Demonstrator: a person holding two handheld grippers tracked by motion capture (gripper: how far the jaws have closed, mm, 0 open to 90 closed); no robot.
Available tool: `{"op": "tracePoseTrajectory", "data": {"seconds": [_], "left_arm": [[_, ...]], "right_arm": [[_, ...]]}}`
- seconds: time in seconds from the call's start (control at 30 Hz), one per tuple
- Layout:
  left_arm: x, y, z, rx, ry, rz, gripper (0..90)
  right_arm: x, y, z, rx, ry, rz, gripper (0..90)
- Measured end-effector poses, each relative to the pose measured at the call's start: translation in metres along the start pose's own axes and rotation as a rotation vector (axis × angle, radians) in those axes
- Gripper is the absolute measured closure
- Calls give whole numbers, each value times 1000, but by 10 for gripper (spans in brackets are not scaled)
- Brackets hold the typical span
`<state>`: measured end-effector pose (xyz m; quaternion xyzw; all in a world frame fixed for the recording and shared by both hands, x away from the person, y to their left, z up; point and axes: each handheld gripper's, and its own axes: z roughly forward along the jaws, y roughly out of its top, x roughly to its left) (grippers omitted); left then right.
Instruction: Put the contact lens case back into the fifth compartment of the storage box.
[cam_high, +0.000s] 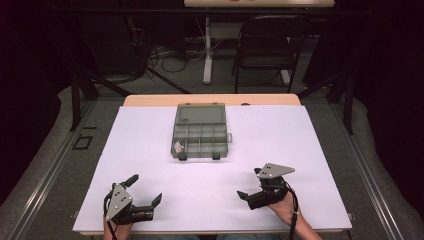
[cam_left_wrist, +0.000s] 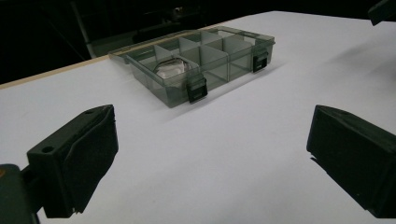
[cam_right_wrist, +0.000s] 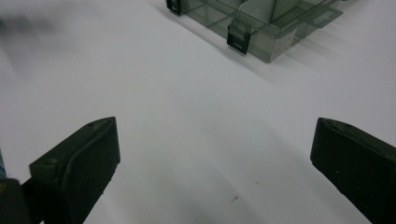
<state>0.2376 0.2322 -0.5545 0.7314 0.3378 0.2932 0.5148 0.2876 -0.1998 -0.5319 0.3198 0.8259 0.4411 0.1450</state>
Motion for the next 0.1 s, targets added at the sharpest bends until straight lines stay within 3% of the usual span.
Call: {"op": "tracePoseTrajectory", "data": {"seconds": [0.1], "left_arm": [[1,0,-1,5,0,1,20]], "right_arm": [[0,-7,-3,-3,-9,-4,2]]}}
